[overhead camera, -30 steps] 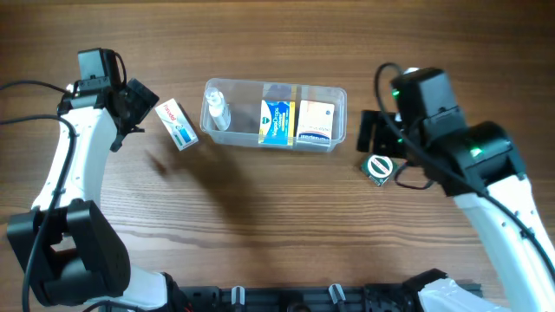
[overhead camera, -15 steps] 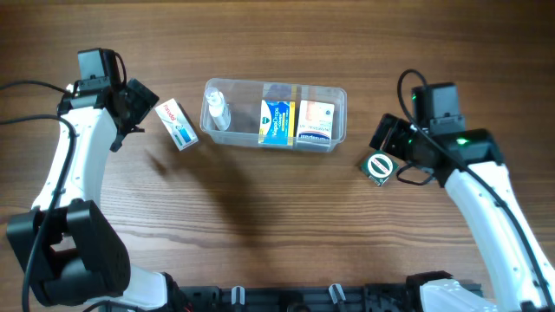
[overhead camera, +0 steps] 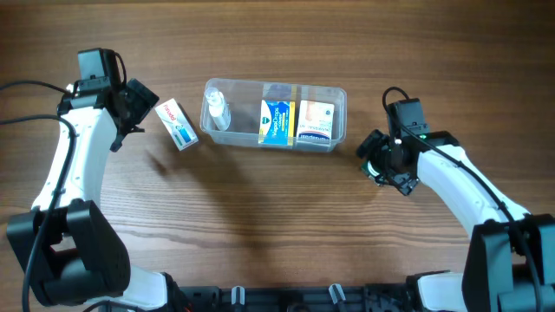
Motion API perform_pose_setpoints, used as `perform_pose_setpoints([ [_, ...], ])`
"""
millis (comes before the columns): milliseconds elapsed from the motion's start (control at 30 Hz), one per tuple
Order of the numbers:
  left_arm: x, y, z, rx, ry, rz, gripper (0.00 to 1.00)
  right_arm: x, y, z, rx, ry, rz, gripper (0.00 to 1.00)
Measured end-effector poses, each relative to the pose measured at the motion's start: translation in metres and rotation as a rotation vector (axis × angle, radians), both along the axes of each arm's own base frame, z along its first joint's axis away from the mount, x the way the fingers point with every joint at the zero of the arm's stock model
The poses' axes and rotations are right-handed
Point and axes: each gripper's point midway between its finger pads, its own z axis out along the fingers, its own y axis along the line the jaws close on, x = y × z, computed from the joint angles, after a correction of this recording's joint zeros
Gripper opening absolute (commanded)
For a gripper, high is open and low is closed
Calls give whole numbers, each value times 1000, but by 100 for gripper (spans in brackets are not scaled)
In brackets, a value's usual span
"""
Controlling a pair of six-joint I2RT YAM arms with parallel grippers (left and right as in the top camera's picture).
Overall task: Pack container
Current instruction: 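Release the box and move the right gripper to the green Zam-Buk tin, then grasp the green Zam-Buk tin with the right gripper and lift it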
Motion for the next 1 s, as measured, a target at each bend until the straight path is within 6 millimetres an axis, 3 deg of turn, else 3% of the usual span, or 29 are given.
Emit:
perform_pose_setpoints([
  [167, 0, 0, 0, 0, 0, 0, 100, 7, 2, -6, 8, -13, -13, 100],
  [467, 0, 0, 0, 0, 0, 0, 100, 4, 1, -18, 1, 29, -12, 99],
  [733, 0, 0, 0, 0, 0, 0, 100, 3, 1, -19, -2, 32, -1, 92],
  [1000, 0, 0, 0, 0, 0, 0, 100, -1, 0, -19, -14, 45, 27, 76],
])
